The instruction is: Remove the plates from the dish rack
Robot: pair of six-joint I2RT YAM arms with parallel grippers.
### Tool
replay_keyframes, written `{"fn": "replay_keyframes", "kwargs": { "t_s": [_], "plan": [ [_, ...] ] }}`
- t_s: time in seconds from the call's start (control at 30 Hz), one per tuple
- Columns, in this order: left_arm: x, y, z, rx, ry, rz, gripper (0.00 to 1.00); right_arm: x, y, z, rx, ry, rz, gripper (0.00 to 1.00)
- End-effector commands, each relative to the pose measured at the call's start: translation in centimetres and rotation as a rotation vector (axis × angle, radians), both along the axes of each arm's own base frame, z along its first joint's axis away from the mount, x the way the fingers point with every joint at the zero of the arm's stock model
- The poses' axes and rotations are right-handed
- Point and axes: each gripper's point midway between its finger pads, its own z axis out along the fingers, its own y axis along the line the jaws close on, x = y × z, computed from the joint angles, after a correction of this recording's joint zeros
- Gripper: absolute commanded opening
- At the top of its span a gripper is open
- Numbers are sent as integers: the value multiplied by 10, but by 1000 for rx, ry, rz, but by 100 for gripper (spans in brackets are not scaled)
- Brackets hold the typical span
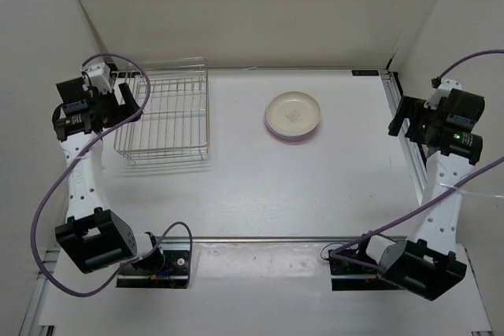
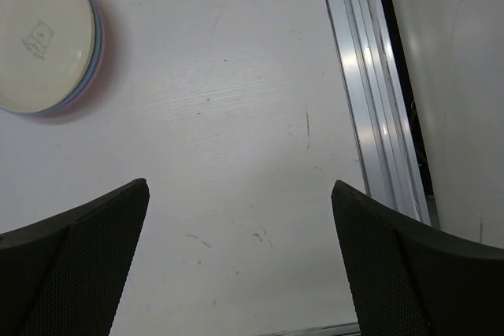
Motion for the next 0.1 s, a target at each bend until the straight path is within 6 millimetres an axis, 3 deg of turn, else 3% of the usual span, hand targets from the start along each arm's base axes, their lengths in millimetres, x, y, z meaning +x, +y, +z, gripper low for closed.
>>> {"fn": "replay_keyframes", "kwargs": {
  "t_s": [0.0,0.07],
  "plan": [
    [1,2,20,19,-50,-11,100,-10,1,8,-15,-37,22,100],
    [-1,3,24,28,-58,-4,100,-15,4,12,-13,-49,30,100]
  ]
}}
